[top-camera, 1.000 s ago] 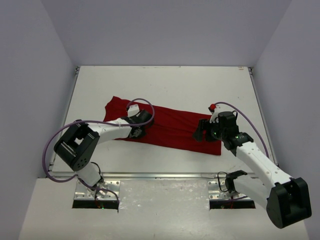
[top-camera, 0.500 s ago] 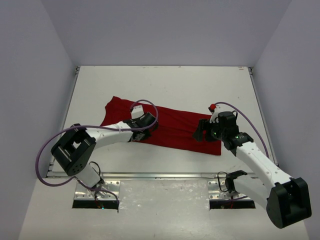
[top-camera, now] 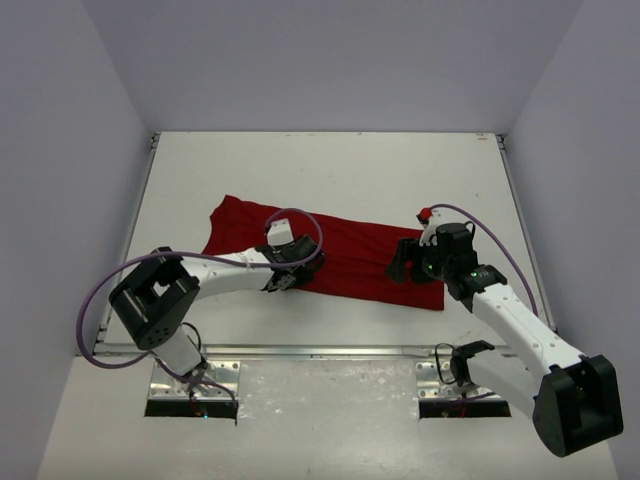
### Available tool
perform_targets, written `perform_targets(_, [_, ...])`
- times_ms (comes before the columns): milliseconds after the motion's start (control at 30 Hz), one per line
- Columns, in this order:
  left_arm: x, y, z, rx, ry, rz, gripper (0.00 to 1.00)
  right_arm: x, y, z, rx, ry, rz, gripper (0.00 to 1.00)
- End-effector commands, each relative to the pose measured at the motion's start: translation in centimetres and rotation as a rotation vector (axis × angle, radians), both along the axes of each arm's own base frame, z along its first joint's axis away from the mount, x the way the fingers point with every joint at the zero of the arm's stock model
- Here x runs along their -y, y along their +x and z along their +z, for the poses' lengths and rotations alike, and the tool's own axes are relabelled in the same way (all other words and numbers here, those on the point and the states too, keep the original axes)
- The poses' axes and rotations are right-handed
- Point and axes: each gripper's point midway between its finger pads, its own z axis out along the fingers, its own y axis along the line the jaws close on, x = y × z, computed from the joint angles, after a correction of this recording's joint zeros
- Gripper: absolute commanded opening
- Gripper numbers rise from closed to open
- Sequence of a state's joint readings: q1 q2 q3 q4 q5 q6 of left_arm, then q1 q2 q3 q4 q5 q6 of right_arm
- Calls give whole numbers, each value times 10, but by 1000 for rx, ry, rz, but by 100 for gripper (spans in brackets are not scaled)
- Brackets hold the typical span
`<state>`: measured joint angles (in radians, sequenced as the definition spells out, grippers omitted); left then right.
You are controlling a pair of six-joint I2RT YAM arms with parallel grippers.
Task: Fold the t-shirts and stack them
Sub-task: Fold the other side of the tshirt into a rectangle, then rotate the tshirt 90 degrees
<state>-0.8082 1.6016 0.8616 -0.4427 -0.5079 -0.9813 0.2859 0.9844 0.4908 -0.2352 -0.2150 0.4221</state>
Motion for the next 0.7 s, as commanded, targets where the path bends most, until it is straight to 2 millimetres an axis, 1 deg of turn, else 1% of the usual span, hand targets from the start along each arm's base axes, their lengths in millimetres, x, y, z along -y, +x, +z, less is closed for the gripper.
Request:
perform_targets(0, [-5, 0, 6, 18, 29, 40, 65, -4, 4, 5, 33, 12, 20, 75])
perform_targets(33, [-8, 3, 13, 44, 35, 57, 63, -4, 4, 4, 27, 8, 17, 75])
perform_targets(67, [-11, 4, 17, 56, 38, 68, 63, -2, 4, 2, 17, 2, 8, 75])
perform_targets(100, [-22, 3, 24, 72, 76, 94, 64, 0, 6, 3, 17, -7, -6, 75])
perform_targets(133, [-23, 7, 38, 107, 60, 120, 65, 0, 6, 1, 4, -13, -11, 76])
perform_targets(167, [-28, 8, 45, 122, 64, 143, 66, 1, 7, 1, -5, -18, -19, 76])
perform_targets(200, [-41, 6, 52, 135, 103, 171, 66, 5, 10, 0, -6, -36, -39, 76])
perform_targets(233, [-49, 9, 63, 160, 79, 219, 66, 9, 11, -4, -20, -57, -57, 79])
perform_targets(267, [-59, 7, 65, 153, 80, 253, 67, 14, 14, -5, -24, -79, -87, 84])
perform_targets(300, [-72, 3, 61, 145, 72, 289, 67, 24, 19, -9, -22, -126, -132, 99])
perform_targets(333, [-91, 4, 55, 134, 46, 401, 67, 28, 19, -19, -62, -155, -141, 99])
perform_targets(367, [-101, -6, 45, 84, 29, 458, 66, 28, 29, -13, -54, -167, -156, 99])
perform_targets(400, [-112, -17, 33, 59, 9, 538, 60, 36, 36, -16, -66, -207, -194, 99])
perform_targets(433, [-124, -29, 27, 23, 28, 590, 58, 36, 49, -19, -99, -242, -200, 99])
perform_targets(467, [-129, -36, 24, 19, 30, 631, 57, 39, 55, -20, -117, -272, -216, 99])
perform_targets(500, [-134, -43, 17, 17, 24, 693, 57, 44, 61, -23, -129, -304, -238, 99])
perform_targets(533, [-140, -49, 13, 9, 38, 721, 58, 57, 72, -27, -158, -388, -293, 99])
perform_targets(567, [-146, -56, 6, -2, 56, 743, 57, 64, 75, -29, -173, -425, -320, 99])
perform_targets(600, [-153, -57, 3, -5, 57, 785, 57, 71, 77, -31, -189, -459, -337, 99])
perform_targets(633, [-154, -55, -1, -3, 50, 794, 57, 70, 83, -36, -198, -469, -333, 99])
perform_targets(667, [-155, -58, -9, -28, 56, 799, 57, 69, 86, -39, -203, -465, -327, 99])
